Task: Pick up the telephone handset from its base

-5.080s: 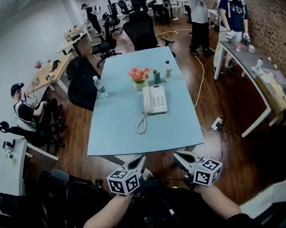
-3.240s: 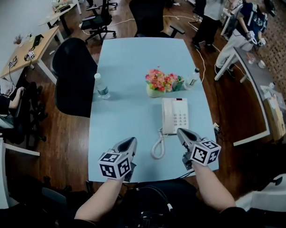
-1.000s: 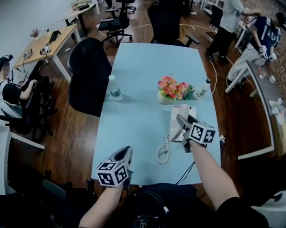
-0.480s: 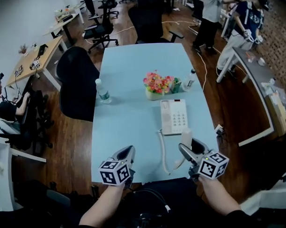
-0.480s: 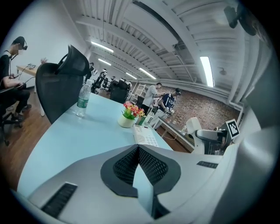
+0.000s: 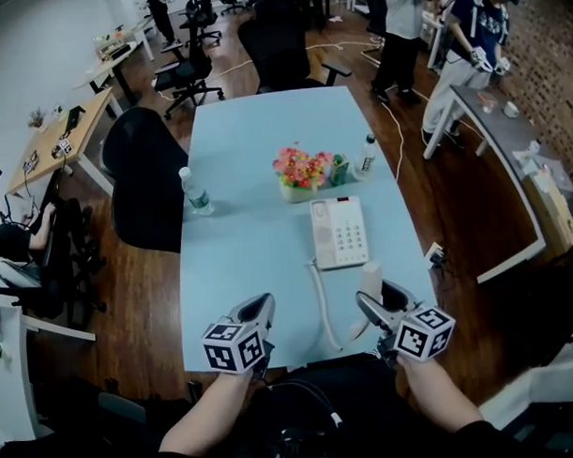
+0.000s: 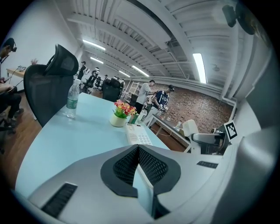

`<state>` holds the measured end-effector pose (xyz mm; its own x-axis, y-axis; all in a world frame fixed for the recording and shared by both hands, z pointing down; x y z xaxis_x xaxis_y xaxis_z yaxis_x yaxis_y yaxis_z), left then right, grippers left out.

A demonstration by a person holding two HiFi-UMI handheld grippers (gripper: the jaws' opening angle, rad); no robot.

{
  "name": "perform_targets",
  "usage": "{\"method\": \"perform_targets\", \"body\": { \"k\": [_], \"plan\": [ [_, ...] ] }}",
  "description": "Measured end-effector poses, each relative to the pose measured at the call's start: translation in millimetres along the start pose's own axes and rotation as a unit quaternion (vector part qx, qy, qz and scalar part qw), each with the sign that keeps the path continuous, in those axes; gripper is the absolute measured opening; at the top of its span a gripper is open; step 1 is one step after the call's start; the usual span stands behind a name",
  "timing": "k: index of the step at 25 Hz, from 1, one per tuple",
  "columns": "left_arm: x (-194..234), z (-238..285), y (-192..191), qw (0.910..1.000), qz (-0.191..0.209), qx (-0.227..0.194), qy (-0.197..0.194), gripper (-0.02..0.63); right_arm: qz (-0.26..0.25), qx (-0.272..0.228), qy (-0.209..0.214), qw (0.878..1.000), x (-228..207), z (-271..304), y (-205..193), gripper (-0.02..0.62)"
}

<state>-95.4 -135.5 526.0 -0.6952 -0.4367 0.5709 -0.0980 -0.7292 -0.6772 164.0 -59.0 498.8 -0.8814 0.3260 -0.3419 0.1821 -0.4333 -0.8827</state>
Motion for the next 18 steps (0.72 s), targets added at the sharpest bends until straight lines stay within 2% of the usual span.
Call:
{"method": "perform_targets", "body": {
  "k": [18],
  "plan": [
    [8.2,-11.3,-0.2,0.9997,-0.014,-0.017,0.013,0.000,-0.009,0.016,0.010,1.000,0.1,11.2,2.5,0.256]
  ]
}}
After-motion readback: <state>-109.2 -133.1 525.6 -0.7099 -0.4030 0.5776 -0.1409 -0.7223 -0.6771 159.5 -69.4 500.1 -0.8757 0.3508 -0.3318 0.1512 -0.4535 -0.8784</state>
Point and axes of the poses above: the fingertips, and each gripper's own axes: z forward along the fingers, x to its left, y out of its top, the point moved 5 cm from there along -z, backward along the fingers, and after that the axes turned 9 degrees about -z, right-handed, at the moved point
